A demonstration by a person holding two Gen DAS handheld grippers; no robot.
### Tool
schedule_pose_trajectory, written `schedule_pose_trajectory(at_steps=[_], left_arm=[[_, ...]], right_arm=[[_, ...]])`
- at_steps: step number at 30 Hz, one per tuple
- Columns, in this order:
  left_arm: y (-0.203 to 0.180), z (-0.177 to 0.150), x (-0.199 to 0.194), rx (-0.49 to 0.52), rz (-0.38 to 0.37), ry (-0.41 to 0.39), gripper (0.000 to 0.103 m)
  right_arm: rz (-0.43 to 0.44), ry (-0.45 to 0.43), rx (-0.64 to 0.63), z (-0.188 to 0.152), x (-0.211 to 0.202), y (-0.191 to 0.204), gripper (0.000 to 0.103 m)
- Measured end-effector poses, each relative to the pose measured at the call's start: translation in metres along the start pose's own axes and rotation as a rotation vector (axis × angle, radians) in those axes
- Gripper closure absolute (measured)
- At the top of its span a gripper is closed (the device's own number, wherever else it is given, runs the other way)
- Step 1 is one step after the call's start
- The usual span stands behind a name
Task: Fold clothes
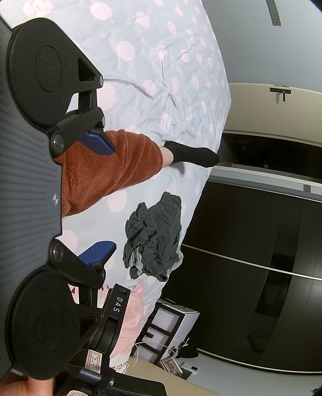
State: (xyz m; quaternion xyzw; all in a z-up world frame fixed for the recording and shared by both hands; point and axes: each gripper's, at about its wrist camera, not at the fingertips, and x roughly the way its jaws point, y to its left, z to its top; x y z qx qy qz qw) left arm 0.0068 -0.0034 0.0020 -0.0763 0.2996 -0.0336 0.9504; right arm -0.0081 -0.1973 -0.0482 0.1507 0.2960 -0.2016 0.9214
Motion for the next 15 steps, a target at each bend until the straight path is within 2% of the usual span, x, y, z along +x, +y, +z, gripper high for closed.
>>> schedule_pose_trajectory(at_steps=[15], left_arm=[[0.0011,0.0017,-0.0005,-0.002,-0.005,0.005,0.012]], right_arm=[[0.004,0.016,-0.003,-0.0002,-0.0007,0.0022,0.018]])
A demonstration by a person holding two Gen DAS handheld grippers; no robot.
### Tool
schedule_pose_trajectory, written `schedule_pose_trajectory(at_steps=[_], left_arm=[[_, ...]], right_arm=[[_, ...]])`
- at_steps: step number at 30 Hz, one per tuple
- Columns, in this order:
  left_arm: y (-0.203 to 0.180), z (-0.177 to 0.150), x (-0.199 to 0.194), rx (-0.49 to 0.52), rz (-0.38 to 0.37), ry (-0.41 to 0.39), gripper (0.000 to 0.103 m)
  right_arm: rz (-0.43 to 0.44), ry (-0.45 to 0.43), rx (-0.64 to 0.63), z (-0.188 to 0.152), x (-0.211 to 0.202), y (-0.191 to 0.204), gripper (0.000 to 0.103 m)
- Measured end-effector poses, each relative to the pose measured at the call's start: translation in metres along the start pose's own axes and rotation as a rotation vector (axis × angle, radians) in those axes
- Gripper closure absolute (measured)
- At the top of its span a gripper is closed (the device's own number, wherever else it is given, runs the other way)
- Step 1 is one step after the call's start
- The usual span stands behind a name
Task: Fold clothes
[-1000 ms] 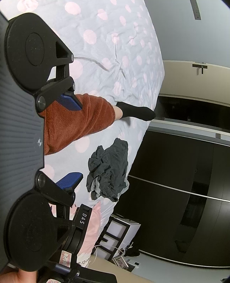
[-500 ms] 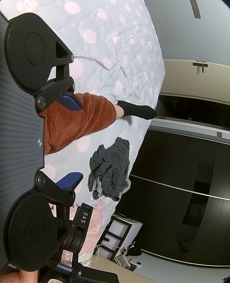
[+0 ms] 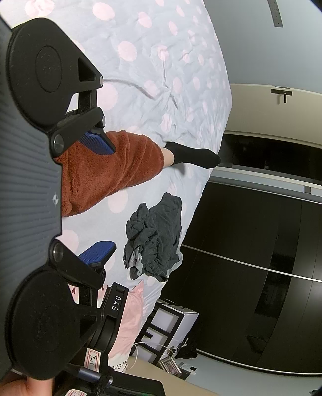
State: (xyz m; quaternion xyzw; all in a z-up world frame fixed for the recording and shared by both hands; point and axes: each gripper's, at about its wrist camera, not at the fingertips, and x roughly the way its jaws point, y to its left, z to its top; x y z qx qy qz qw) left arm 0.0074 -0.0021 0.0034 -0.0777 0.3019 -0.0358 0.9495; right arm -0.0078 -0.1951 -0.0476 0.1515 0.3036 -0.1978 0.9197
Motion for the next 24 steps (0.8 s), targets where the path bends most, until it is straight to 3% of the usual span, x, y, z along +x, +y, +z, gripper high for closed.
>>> schedule_pose_trajectory(at_steps=[12,19,24], left_arm=[[0.004,0.000,-0.001,-0.010,-0.004,0.004,0.012],[0.009,-0.002,0.002,-0.021,-0.012,0.019,0.012],[0.019,-0.002,0.013,0.002,0.003,0.053,0.012]], right_arm=[[0.017,0.019,0.010,-0.002,0.003,0.002,0.018],[0.091,0.027,-0.062,0.003,0.009,0.010,0.018],[0.205,0.083,-0.084,0.017,0.035,0.014,0.018]])
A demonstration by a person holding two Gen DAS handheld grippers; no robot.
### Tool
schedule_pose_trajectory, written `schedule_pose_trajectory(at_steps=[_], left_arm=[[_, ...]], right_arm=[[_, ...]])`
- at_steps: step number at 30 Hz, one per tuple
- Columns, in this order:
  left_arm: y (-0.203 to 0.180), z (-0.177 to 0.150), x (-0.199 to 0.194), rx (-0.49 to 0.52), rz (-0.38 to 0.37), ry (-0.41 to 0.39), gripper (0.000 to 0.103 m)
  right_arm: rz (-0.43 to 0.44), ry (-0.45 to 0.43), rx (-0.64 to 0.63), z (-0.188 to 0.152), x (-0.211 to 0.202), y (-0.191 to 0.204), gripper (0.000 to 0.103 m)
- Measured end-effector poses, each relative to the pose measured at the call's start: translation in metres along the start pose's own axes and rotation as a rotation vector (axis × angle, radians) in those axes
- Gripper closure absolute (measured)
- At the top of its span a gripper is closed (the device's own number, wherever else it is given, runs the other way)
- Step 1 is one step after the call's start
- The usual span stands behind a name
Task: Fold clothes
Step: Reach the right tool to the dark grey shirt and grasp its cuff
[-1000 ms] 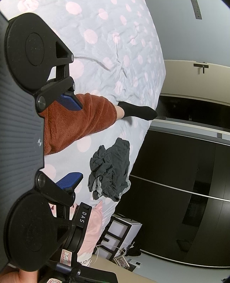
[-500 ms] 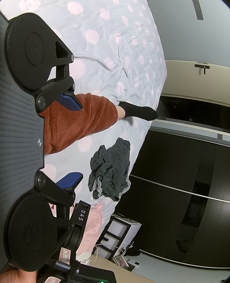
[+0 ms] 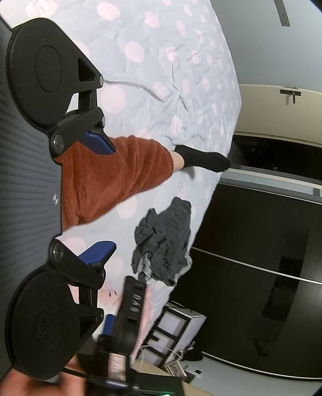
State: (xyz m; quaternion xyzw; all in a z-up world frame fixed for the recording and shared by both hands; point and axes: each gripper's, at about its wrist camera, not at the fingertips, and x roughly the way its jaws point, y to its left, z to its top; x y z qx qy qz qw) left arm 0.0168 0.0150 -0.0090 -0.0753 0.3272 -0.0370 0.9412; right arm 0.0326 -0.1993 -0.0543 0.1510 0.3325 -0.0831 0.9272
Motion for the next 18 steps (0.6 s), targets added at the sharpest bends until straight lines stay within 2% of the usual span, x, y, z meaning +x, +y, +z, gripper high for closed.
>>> schedule_pose_trajectory(at_steps=[5,9,11,15,18], left_arm=[[0.024,0.007,0.010,-0.019,0.023,0.019,0.012],[0.049,0.017,0.018,-0.039,0.061,0.027,0.012],[0.063,0.022,0.023,-0.038,0.095,0.033,0.012],[0.090,0.028,0.027,-0.063,0.141,0.040,0.012],[0.110,0.030,0.031,-0.100,0.171,0.048,0.012]], right_arm=[[0.006,0.047,-0.053,0.020,0.047,0.000,0.018],[0.134,0.151,-0.152,0.046,0.108,0.002,0.018],[0.164,0.188,-0.211,0.059,0.142,0.004,0.018],[0.146,0.245,-0.301,0.080,0.209,0.009,0.018],[0.056,0.239,-0.395,0.085,0.251,0.018,0.018]])
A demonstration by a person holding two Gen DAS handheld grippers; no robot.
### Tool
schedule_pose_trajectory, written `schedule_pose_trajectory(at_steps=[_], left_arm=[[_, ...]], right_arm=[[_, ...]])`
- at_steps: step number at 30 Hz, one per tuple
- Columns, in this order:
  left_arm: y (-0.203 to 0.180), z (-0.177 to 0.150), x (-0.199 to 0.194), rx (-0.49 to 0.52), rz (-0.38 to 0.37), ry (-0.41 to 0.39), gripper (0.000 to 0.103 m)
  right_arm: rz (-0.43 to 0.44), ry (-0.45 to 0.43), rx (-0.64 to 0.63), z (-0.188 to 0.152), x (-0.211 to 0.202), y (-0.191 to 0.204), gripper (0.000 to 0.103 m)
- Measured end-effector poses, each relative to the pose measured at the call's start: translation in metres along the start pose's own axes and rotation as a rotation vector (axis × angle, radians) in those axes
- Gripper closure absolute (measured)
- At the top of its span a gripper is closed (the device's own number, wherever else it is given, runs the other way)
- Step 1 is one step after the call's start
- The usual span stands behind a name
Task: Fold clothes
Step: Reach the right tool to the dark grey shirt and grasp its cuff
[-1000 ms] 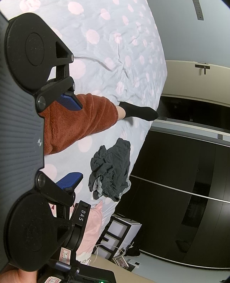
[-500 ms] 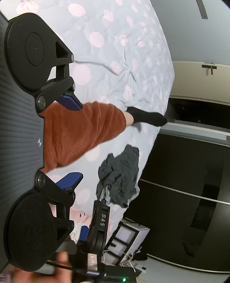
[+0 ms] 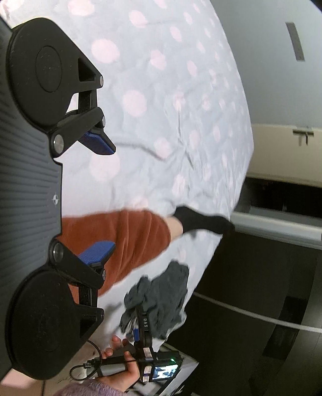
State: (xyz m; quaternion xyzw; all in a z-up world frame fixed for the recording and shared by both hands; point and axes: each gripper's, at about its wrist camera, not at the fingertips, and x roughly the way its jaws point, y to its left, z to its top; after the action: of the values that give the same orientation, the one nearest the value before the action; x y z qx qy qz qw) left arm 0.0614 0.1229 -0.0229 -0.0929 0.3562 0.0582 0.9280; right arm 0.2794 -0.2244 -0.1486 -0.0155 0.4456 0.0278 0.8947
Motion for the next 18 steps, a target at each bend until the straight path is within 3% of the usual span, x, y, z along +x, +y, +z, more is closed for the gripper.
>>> schedule_pose_trajectory(at_steps=[6,9,11,16,18], left_arm=[[0.035,-0.002,0.013,-0.055,0.056,0.038,0.012],[0.053,-0.003,0.019,-0.098,0.076,0.056,0.013],[0.062,-0.004,0.020,-0.120,0.082,0.062,0.013],[0.079,-0.009,0.015,-0.152,0.093,0.065,0.014],[0.084,-0.011,0.010,-0.157,0.103,0.060,0.015]], right_arm=[[-0.055,0.083,0.122,0.023,0.061,-0.018,0.016],[-0.119,0.077,0.082,0.032,0.073,-0.011,0.019],[-0.161,0.064,0.031,0.036,0.078,-0.005,0.026],[-0.222,0.029,-0.085,0.060,0.074,0.006,0.076],[-0.281,-0.017,-0.111,0.075,0.061,0.010,0.078]])
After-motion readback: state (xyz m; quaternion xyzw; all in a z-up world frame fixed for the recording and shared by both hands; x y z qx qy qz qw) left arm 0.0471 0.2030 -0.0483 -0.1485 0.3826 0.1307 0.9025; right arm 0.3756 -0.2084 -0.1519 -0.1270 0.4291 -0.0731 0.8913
